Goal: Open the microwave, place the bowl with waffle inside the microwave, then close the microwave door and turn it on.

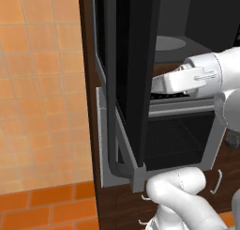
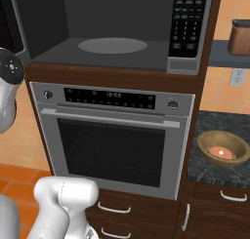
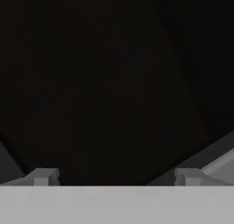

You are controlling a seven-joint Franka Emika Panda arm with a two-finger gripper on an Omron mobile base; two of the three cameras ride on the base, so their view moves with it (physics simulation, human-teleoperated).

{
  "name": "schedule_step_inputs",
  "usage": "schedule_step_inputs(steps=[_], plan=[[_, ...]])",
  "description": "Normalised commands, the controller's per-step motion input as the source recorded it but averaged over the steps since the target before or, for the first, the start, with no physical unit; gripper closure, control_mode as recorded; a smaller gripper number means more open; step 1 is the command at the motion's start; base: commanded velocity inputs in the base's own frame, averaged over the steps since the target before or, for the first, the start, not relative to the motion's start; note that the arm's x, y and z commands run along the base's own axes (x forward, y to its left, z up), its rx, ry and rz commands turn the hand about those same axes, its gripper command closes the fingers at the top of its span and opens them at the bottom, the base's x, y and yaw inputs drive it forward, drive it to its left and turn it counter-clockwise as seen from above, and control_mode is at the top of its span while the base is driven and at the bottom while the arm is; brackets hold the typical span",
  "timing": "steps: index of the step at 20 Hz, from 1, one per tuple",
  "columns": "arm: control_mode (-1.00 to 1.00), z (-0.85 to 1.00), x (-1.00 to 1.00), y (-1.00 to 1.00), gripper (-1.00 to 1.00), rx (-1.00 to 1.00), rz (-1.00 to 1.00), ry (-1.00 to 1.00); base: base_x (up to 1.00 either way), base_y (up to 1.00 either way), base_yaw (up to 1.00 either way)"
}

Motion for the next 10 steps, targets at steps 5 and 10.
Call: schedule_step_inputs(steps=[5, 10], plan=[[-1.0, 0.04, 0.0, -0.85, -1.0, -0.25, -0.18, 0.0, 0.0, 0.0, 0.0], [-1.0, 0.11, 0.0, -0.89, -1.0, -0.28, -0.21, 0.01, 0.0, 0.0, 0.0]])
